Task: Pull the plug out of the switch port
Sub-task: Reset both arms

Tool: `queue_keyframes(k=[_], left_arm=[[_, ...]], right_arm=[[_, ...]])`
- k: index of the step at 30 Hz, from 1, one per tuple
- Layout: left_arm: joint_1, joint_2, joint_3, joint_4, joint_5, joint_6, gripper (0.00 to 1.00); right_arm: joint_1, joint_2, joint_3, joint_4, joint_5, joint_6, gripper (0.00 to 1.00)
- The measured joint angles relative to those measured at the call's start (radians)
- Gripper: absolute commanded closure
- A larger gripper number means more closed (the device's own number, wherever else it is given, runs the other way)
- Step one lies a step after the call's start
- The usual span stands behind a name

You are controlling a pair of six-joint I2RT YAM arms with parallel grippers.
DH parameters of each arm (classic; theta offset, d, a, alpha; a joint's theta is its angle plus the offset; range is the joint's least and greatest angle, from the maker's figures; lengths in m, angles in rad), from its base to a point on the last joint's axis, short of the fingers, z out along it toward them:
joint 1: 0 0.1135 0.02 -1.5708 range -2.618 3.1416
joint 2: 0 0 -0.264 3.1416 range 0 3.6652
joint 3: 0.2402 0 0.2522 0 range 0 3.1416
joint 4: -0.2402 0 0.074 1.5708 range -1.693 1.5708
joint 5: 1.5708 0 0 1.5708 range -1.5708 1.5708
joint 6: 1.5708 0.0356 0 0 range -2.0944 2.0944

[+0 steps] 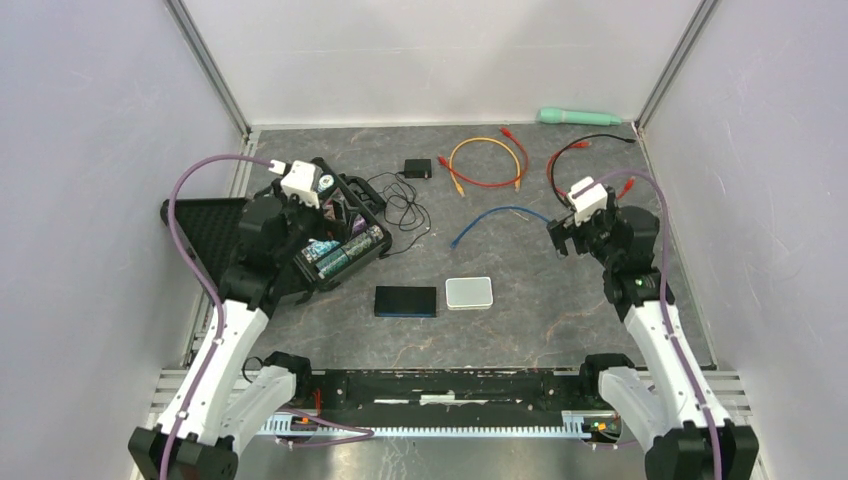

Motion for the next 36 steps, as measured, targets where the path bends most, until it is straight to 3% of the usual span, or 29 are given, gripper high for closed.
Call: queue_keyframes(k=[5, 11, 36], left_arm=[[0.003, -0.081, -0.058, 0.063, 0.005, 0.002, 0.00], [0.017, -0.082, -0.081, 0.070, 0.009, 0.019, 0.00], [0.050, -0.042, -0.094, 0.068, 0.033, 0.018, 0.00]], right_arm=[[0.000, -0.129, -0.120, 0.045, 0.023, -0.008, 0.02], [-0.008, -0.204, -0.140, 0.082, 0.017, -0.017, 0.02], [-0.066, -0.182, -0.140, 0.092, -0.034, -0.039, 0.02]])
